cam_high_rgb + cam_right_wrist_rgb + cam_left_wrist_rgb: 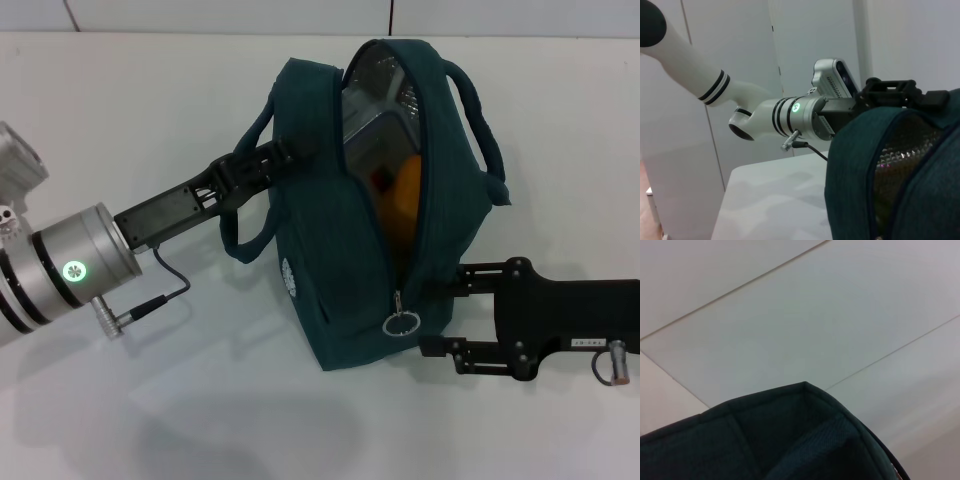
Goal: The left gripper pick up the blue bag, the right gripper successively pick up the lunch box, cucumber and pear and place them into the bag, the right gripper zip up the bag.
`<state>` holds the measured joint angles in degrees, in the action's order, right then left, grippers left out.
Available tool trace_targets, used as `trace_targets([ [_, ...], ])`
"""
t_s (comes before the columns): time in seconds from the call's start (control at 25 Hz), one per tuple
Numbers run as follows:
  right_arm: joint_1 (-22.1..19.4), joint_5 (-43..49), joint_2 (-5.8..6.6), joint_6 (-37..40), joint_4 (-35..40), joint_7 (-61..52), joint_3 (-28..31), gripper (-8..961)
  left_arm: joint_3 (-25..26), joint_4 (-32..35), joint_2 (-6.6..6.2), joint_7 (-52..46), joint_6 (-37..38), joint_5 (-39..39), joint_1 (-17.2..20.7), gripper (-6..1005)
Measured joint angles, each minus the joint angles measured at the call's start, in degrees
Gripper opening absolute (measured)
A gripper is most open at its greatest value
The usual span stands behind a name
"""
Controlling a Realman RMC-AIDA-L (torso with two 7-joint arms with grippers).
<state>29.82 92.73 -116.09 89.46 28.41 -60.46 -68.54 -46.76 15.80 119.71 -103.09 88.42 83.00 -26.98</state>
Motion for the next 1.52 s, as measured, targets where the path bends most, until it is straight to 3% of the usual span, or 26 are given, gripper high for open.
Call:
trace_targets([
  [0.44, 0.1, -2.7, -0.11, -1.3, -0.7, 0.0, -5.0, 553, 0.0, 0.1, 0.00, 0.0, 0.1, -0.9, 0.5, 544],
  [1.08, 0.2, -7.3, -0.10, -5.0, -1.0, 0.6, -11.0, 398, -0.1, 0.0, 0.00, 0.0, 0.2, -0.9, 0.7, 545],
  [1.52, 0.2, -10.3, -0.10, -7.2, -1.0, 1.0, -13.5, 225, -0.1, 0.0, 0.00, 0.0, 0.2, -0.9, 0.7, 545],
])
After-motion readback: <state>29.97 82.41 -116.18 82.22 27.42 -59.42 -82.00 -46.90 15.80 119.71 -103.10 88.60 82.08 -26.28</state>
